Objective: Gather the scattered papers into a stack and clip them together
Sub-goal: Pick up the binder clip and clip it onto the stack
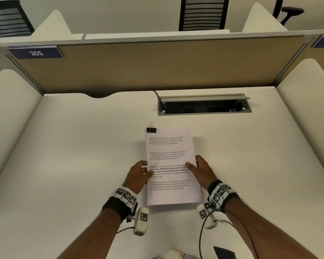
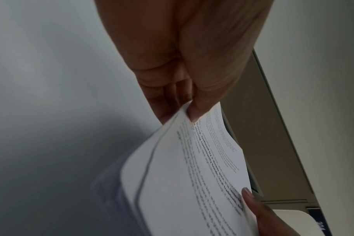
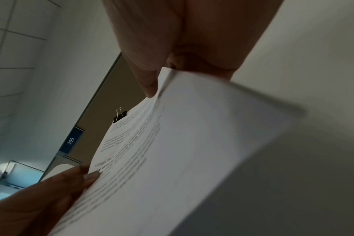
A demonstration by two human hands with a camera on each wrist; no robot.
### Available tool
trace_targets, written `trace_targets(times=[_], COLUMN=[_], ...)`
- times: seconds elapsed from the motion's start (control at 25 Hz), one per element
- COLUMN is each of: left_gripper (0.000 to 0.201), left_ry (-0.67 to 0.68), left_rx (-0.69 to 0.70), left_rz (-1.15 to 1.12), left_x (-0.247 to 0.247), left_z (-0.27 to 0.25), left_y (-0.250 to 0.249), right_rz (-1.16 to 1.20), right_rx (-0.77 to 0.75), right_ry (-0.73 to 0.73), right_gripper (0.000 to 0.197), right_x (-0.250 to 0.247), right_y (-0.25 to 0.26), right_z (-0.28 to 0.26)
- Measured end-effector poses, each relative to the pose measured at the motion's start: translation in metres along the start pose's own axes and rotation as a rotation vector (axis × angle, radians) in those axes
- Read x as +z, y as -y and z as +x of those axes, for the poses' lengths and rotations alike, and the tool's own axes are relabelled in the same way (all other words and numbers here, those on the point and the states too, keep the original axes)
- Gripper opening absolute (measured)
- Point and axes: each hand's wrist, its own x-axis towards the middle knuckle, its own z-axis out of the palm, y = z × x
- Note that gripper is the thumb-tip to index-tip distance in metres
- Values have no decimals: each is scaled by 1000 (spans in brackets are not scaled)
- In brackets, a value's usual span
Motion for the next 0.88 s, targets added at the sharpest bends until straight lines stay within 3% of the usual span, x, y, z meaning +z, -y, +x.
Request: trace_targets(times=[0.28,0.64,0.88], left_gripper=[23,29,38], left_ry=[3,14,-80], left_rx=[-14,-45,-33], left_rz=[34,109,193], left_x=[-9,-11,-7], left_z=[63,109,125], left_y=[-22,-31,-28], right_rz=[-12,-124,-164], right_rx=[27,-11,-6], right_ry=[12,32,31], right_gripper=[50,60,72], right_x=[1,1,3], right_y=[7,10,9], right_z=[48,90,104])
